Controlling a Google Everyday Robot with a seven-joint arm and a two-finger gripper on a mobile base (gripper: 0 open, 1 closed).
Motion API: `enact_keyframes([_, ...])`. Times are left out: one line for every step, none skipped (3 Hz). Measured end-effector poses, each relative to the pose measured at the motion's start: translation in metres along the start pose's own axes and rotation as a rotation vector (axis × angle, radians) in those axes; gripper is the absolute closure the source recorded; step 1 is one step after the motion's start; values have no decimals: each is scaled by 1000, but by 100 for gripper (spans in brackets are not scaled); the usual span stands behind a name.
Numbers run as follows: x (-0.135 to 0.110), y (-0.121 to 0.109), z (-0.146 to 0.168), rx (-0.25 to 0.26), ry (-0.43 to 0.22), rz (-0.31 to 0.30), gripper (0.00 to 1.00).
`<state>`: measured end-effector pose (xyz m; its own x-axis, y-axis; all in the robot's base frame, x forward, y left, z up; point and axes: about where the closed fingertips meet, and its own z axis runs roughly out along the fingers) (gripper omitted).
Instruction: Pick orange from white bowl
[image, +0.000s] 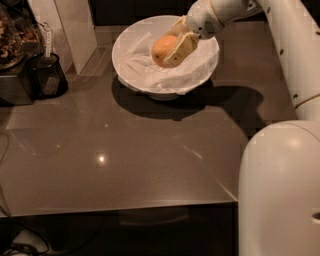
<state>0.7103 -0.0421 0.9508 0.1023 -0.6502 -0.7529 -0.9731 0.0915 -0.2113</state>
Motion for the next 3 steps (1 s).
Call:
enact_keyframes([-6,17,-27,-17,-134,-8,100])
enact_keyframes([-3,37,-65,15,-224,1,100])
enact_keyframes([1,63,-93,58,-265,18,100])
